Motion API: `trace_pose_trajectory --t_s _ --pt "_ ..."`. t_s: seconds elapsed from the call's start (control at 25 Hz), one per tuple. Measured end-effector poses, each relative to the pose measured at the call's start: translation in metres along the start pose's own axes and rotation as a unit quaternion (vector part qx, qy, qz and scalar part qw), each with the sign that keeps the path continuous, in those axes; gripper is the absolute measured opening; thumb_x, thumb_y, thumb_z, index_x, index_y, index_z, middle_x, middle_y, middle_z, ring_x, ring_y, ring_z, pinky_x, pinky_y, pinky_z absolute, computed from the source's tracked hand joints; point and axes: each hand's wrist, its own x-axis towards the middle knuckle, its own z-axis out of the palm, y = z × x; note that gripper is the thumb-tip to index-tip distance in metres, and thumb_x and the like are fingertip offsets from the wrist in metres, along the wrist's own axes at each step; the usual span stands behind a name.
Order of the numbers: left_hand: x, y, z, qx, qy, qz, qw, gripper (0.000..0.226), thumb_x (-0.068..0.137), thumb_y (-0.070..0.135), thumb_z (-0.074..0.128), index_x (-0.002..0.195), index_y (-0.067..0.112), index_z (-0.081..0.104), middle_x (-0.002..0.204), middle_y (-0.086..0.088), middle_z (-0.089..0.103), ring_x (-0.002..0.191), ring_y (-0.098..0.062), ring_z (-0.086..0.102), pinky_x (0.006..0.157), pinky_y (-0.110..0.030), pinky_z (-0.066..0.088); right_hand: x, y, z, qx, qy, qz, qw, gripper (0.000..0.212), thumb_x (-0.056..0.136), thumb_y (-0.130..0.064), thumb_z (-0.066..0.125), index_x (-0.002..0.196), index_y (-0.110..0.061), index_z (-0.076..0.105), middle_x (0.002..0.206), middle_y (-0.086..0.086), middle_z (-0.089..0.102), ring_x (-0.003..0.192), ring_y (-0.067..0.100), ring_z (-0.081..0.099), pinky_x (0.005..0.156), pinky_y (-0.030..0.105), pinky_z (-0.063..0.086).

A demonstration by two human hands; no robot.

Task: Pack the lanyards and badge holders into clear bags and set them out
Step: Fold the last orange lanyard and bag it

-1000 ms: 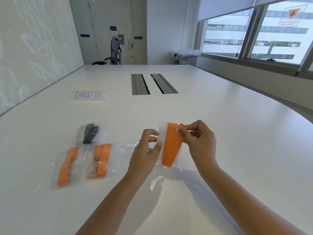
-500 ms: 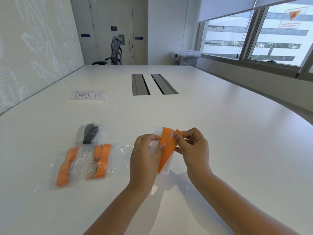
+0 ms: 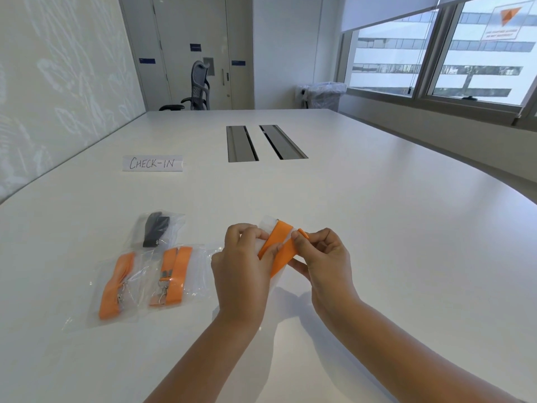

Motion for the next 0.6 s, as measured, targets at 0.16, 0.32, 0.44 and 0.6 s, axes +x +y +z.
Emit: trace_pose_trajectory --t_s 0.16,0.32,0.44,0.6 --pt "0.0021 -0.0030 0.0039 0.010 -0.011 -0.035 0.999 0.028 0.076 0.036 0.070 0.087 0.010 0.064 0.107 -0.005 0.056 0.086 -0.024 0.061 0.074 -0.041 0.052 0.0001 0.0029 0.0010 -0.006 0.001 -0.009 1.000 0.024 0.083 -0.009 0.068 0.068 -0.010 0.049 0.075 0.010 0.071 0.072 0.020 0.071 0.060 0.025 0.056" --pt "0.0032 -0.0075 0.0056 0.026 -0.028 -0.042 0.998 0.023 0.079 0.036 0.068 0.086 0.014 0.064 0.120 -0.002 0.053 0.096 -0.021 0.058 0.078 -0.039 0.051 0.0003 0.0049 0.0015 -0.017 0.003 0.005 1.000 0.026 0.083 -0.007 0.067 0.066 -0.011 0.049 0.080 0.014 0.071 0.074 0.020 0.071 0.060 0.026 0.057" --pt "0.0045 -0.0078 0.0049 0.016 -0.043 -0.024 0.999 0.022 0.084 0.040 0.060 0.086 0.019 0.055 0.111 0.003 0.050 0.075 -0.012 0.052 0.062 -0.021 0.040 0.0003 0.0030 0.0000 0.004 -0.012 0.017 1.000 0.026 0.083 -0.007 0.067 0.066 -0.011 0.048 0.090 0.021 0.069 0.082 0.024 0.071 0.064 0.029 0.057" --pt "0.0060 -0.0088 0.0032 0.005 -0.061 -0.001 0.998 0.022 0.086 0.040 0.057 0.080 0.023 0.045 0.097 0.009 0.041 0.070 -0.009 0.047 0.058 -0.016 0.035 0.0000 0.0012 0.0000 0.014 -0.015 0.027 0.999 0.026 0.083 -0.006 0.067 0.065 -0.011 0.049 0.095 0.024 0.068 0.090 0.027 0.069 0.067 0.031 0.058"
